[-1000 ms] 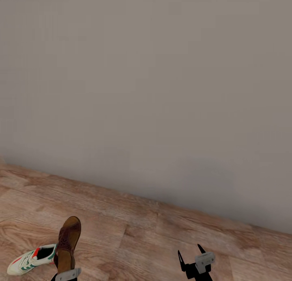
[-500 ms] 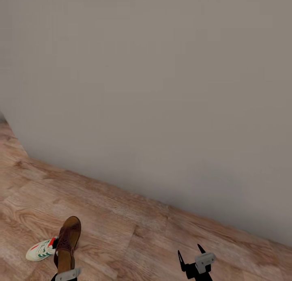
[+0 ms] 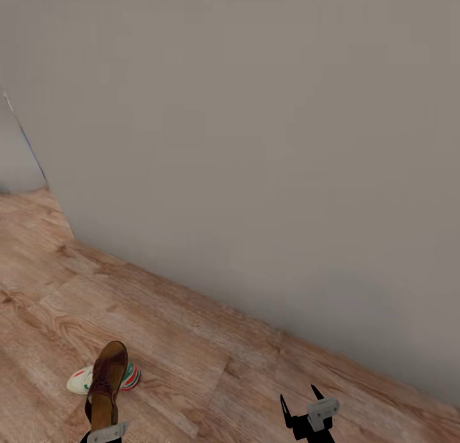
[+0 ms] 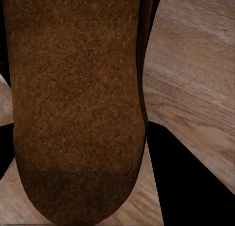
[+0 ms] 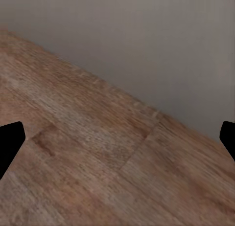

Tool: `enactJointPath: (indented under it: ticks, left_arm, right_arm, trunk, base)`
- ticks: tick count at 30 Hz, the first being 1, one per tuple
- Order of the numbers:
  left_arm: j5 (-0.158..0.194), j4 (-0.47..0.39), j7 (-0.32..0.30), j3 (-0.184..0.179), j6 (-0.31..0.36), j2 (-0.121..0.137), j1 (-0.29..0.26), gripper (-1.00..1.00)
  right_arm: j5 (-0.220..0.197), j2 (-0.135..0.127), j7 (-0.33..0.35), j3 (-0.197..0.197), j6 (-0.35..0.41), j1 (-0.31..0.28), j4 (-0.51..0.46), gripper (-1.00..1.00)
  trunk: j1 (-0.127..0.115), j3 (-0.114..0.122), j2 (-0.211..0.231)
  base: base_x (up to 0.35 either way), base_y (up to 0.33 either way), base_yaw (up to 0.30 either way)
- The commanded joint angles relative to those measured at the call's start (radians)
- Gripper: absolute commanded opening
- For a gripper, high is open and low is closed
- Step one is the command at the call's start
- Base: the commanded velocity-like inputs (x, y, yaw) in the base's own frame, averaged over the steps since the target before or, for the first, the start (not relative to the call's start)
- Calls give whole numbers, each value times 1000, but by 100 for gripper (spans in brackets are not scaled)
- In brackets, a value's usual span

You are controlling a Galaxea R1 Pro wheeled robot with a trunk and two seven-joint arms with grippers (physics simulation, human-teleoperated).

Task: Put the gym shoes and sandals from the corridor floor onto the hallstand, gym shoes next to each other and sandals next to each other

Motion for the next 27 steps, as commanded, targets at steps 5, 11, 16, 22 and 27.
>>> enactJointPath:
  ticks: [5, 11, 16, 22, 27]
  left_arm:
    - [2, 1, 1, -1, -2, 0, -1, -100]
    - [2, 0, 1, -1, -2, 0, -1, -100]
    - [2, 0, 1, -1, -2, 0, -1, -100]
    - [2, 0, 1, -1, -2, 0, -1, -100]
    - [2, 0, 0, -1, -2, 0, -1, -100]
  right_arm:
    - [-4, 0, -6, 9, -2, 0, 0, 100]
    - [-4, 0, -6, 9, -2, 0, 0, 100]
    - [-4, 0, -6, 9, -2, 0, 0, 100]
    - [-4, 0, -6, 9, -2, 0, 0, 100]
    - [-4, 0, -6, 9, -2, 0, 0, 100]
  trunk:
    - [0, 4, 0]
    - [0, 11, 0]
    - [0, 16, 0]
    - [0, 23, 0]
    - [0, 28, 0]
  base:
    - [0, 0, 218]
    - [0, 0, 218]
    - [0, 0, 218]
    - [0, 0, 218]
    - [0, 0, 218]
